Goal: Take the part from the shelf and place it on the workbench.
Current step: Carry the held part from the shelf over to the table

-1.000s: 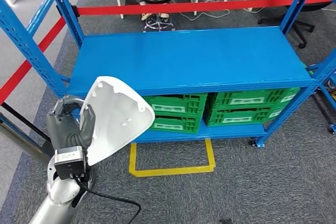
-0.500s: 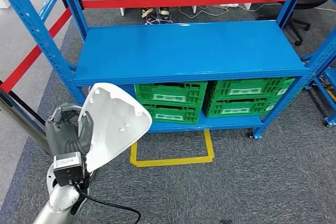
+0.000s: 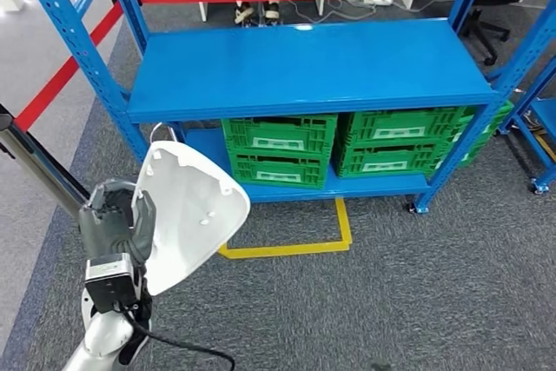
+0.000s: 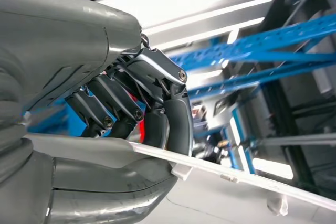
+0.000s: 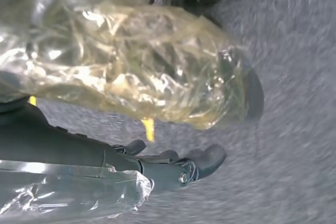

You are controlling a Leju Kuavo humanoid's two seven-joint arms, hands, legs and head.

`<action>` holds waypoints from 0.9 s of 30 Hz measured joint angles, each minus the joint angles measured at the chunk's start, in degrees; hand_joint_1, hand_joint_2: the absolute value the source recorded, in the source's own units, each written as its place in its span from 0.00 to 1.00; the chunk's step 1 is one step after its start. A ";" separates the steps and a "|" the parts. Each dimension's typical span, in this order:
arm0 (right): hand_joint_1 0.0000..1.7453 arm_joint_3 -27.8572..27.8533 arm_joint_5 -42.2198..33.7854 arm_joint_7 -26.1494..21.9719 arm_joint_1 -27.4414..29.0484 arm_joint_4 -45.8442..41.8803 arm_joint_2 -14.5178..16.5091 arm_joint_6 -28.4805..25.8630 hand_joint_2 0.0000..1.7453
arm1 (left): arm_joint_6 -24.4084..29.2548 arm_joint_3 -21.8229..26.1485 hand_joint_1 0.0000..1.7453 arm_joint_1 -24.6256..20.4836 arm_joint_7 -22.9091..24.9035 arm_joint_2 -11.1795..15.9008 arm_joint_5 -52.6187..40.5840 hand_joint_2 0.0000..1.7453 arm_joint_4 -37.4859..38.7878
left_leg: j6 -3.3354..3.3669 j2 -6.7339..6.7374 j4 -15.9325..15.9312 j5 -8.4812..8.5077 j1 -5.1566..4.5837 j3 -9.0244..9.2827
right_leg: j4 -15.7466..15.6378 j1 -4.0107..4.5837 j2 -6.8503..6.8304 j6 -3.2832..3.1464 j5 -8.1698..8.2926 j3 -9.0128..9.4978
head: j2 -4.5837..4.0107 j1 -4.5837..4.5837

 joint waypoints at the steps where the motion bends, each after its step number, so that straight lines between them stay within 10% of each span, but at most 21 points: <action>1: 0.00 -0.34 -0.25 0.14 -0.01 -0.01 0.11 -0.49 0.00 | -0.60 0.00 1.00 0.25 0.15 -0.10 1.15 1.00 0.04 | -0.36 -0.06 1.51 -1.66 0.10 -0.52 | -0.09 -0.09 -0.07 -0.53 0.44 -0.32 | 0.00 -0.14; 5: 0.00 -1.13 -0.32 0.23 -0.06 -0.02 0.37 -1.39 0.00 | -1.83 0.01 1.00 1.28 0.32 -0.40 3.80 1.00 0.50 | -1.37 -0.13 14.76 -10.28 0.52 -4.23 | 0.19 -0.05 0.21 -1.16 2.21 -2.17 | 0.00 -0.45; 7: 0.00 -1.30 -0.21 0.28 -0.02 -0.02 0.40 -1.40 0.00 | -1.42 0.01 1.00 1.73 -0.12 -0.51 3.52 1.00 0.73 | -1.32 -0.21 14.53 -9.11 0.55 -2.56 | 0.63 -0.01 0.72 -1.02 2.84 -3.20 | 0.00 -0.47; 12: 0.00 -1.50 0.27 0.50 -0.36 -0.01 0.76 -0.99 0.00 | 0.56 0.18 1.00 1.95 -1.42 -0.70 0.55 1.00 0.83 | 0.33 -2.80 -0.36 -4.95 0.49 6.70 | 1.49 0.12 2.31 -0.08 3.69 -4.77 | 0.00 -0.50; 16: 0.00 -1.50 0.53 0.66 -0.43 -0.01 0.81 -0.53 0.00 | 1.23 0.25 1.00 1.95 -1.51 -0.85 -1.29 1.00 0.83 | 1.30 -1.27 -1.64 -4.52 0.88 6.40 | 3.52 0.15 2.23 1.17 2.65 -6.71 | 0.00 -0.42; 21: 0.00 -1.51 0.69 0.68 -0.25 -0.02 0.80 0.23 0.00 | 1.49 0.32 1.00 2.55 -1.50 -0.89 -2.03 1.00 0.90 | 1.74 1.29 -1.76 -3.86 0.87 5.49 | 18.85 -0.35 0.65 2.49 -4.20 -13.47 | 0.00 0.09; 27: 0.00 -1.54 0.61 0.66 -0.21 -0.13 0.76 0.97 0.00 | 1.61 0.34 1.00 2.67 -1.50 -0.93 -2.80 1.00 1.02 | 0.64 3.79 -0.89 -3.98 0.40 5.19 | 1.85 -0.30 -2.67 2.03 2.68 -4.12 | 0.00 0.10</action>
